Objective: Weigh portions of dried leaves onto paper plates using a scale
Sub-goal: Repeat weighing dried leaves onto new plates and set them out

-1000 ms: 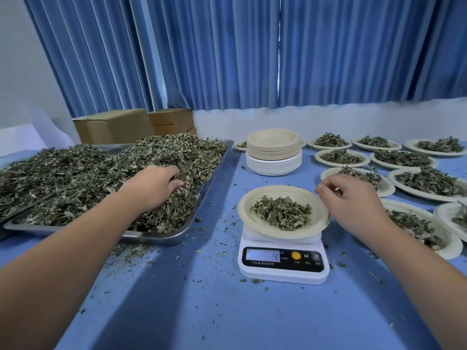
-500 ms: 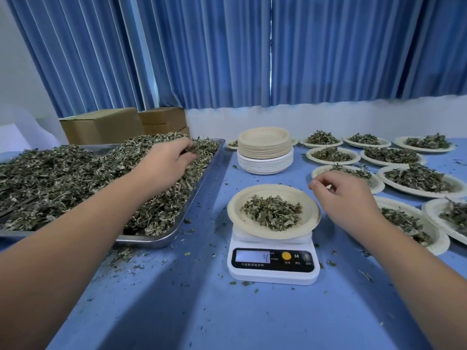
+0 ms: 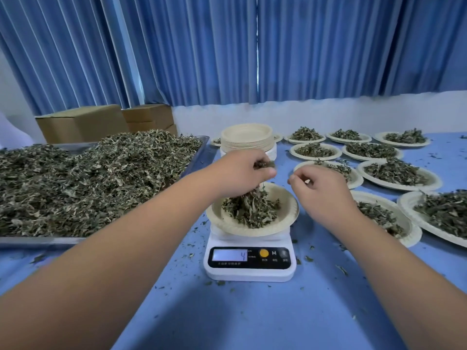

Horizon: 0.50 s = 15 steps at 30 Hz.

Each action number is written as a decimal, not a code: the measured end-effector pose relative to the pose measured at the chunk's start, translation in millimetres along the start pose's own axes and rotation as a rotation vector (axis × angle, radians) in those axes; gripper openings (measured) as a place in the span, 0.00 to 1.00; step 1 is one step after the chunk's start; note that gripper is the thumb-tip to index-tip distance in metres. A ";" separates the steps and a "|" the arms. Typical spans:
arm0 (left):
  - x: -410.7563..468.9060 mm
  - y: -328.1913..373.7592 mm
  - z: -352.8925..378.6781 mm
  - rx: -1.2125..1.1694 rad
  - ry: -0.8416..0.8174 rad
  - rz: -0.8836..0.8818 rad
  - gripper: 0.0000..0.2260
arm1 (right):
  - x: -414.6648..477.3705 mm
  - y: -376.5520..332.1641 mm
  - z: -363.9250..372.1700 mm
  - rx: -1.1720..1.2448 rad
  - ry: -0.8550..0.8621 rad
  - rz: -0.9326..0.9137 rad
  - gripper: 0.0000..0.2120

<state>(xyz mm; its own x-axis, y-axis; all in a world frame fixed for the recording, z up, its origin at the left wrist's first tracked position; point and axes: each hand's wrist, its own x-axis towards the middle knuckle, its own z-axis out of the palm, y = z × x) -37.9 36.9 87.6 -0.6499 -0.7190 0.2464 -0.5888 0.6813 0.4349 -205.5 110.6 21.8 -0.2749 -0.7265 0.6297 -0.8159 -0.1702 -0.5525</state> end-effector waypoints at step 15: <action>-8.3 -7.9 -5.7 -0.272 0.173 -0.085 0.18 | 1.0 -0.5 1.6 -0.036 -0.044 -0.012 0.09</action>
<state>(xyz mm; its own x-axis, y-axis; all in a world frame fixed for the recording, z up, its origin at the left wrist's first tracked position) -25.1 36.7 87.1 -0.4990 -0.8001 0.3329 -0.4724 0.5732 0.6695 -204.6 108.9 21.9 -0.2429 -0.7531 0.6114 -0.8369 -0.1560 -0.5247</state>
